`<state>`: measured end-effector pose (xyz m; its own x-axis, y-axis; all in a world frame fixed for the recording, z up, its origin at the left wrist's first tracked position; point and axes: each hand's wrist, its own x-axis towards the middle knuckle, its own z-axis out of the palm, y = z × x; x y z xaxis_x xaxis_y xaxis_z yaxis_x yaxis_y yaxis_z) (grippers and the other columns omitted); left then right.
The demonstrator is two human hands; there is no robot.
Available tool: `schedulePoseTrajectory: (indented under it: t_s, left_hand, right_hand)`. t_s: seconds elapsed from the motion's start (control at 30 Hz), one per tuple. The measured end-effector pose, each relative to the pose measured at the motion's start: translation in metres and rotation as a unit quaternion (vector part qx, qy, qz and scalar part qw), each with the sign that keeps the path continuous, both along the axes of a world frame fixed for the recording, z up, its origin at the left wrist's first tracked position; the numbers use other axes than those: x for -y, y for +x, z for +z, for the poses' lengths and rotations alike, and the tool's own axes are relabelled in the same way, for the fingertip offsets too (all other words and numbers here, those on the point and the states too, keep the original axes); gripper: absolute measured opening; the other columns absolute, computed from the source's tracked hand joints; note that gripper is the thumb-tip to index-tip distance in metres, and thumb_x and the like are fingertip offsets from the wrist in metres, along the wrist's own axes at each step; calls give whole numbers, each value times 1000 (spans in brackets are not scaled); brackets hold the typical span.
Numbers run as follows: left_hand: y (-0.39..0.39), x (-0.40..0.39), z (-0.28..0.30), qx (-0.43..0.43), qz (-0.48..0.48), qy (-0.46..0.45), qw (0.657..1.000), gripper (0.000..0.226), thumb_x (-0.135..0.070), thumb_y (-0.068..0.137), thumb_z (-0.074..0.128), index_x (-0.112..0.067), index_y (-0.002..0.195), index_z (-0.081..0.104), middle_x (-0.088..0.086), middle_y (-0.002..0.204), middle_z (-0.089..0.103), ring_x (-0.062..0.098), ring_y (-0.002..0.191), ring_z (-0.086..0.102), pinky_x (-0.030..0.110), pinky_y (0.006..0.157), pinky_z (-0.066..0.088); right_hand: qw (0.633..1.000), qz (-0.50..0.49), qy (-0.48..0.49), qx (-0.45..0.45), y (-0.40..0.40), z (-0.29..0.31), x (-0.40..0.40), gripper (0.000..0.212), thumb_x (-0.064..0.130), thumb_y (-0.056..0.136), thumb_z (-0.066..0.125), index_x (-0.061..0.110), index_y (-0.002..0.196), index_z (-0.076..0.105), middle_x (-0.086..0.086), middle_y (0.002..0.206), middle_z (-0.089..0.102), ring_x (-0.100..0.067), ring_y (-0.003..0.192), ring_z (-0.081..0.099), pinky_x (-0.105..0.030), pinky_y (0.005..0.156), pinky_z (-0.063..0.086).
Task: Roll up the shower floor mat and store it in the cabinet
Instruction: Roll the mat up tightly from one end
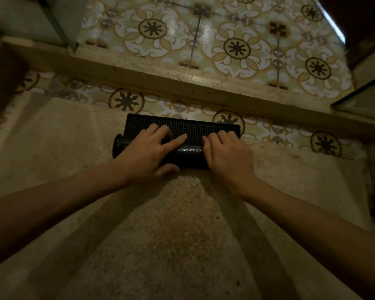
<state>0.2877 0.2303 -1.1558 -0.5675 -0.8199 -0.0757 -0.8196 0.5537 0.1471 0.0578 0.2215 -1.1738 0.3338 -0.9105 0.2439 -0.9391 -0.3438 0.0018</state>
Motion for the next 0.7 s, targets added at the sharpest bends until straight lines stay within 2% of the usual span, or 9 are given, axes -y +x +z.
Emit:
schedulePoseTrajectory:
  t_s: [0.1,0.23,0.33,0.43,0.57,0.7]
  left_hand:
    - [2,5,-2,-18,-6,7,1000,79,-61,92,48,-17,154,29,12,121,50,25,100,41,38,86,41]
    - [7,15,-3,-22,2,17,1000,82,-67,91,41,-18,155,27,5,122,51,19,100,42,35,81,45]
    - [7,17,-4,9,18,-6,1000,80,-70,93,29,-18,154,28,3,123,54,19,102,48,35,77,47]
    - [7,15,-8,-3,52,-48,997,75,-68,94,28,-13,144,41,10,125,54,26,106,50,41,83,46]
    - [5,14,-19,-5,69,-96,993,65,-63,95,30,-9,124,53,15,114,56,30,97,51,42,78,43]
    - [1,30,-19,11,62,-121,991,59,-60,94,33,-7,101,57,14,97,58,29,83,52,38,65,40]
  right_hand:
    - [999,-2,-37,18,9,-10,-8,30,32,107,40,12,107,62,-10,97,64,-31,88,56,-44,74,40]
    - [998,30,-29,42,6,-25,-15,39,39,106,36,12,122,59,-12,114,64,-30,104,56,-45,87,41]
    - [999,28,-16,14,5,-23,1,41,40,105,31,13,114,60,-11,103,63,-29,93,53,-44,77,40]
    - [1000,29,2,10,6,-17,18,38,39,104,30,15,102,60,-10,95,62,-28,86,51,-43,71,39]
    - [999,22,17,23,6,-14,25,35,39,102,33,16,100,60,-9,92,59,-25,80,52,-38,63,40]
    - [998,15,48,30,8,-4,38,42,47,102,29,17,102,57,-7,92,54,-23,71,52,-32,53,38]
